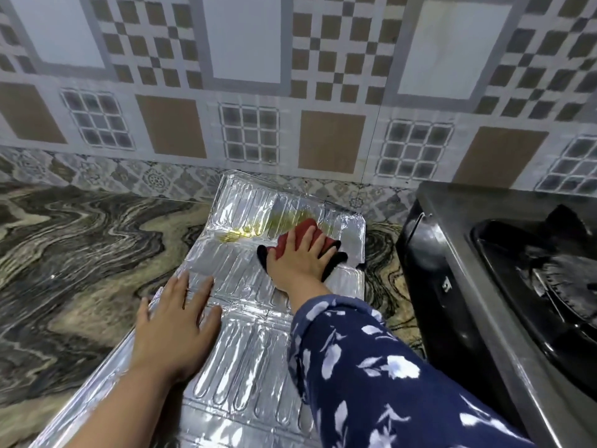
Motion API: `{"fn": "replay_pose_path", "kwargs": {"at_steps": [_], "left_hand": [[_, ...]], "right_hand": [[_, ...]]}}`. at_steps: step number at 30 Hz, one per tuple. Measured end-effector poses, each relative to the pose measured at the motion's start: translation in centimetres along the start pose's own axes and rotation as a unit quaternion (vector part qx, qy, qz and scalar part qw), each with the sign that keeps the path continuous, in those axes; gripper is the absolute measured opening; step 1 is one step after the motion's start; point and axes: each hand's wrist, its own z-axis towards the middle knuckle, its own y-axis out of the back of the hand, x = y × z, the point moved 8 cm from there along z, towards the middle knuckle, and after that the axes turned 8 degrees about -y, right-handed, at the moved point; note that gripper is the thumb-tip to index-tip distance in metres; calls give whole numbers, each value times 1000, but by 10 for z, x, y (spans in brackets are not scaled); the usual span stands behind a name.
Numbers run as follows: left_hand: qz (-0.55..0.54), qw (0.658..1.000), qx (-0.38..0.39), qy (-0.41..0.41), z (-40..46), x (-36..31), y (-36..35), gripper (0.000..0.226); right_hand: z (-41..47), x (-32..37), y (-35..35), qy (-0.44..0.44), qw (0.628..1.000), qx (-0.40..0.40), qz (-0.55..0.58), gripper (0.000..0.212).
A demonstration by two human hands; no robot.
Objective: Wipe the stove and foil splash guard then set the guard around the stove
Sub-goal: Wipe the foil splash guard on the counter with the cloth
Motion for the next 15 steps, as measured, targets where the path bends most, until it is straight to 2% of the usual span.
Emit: {"fn": "replay_pose_path", "kwargs": {"at_steps": [6,10,13,15], "left_hand": [[0,1000,1,8,-3,-3,4,79],[-5,1000,1,13,-4,-5,5,77],[3,1000,5,12,-4,-4,4,77],[-2,1000,6,8,-3,-4,4,76]], "right_hand": [[12,-18,7,50,998,-27,-19,79],[38,-50,19,-27,999,-39,-13,81],[41,-40,18,-96,994,-49,15,84],[42,-21,14,-100,994,-48,24,87]]}}
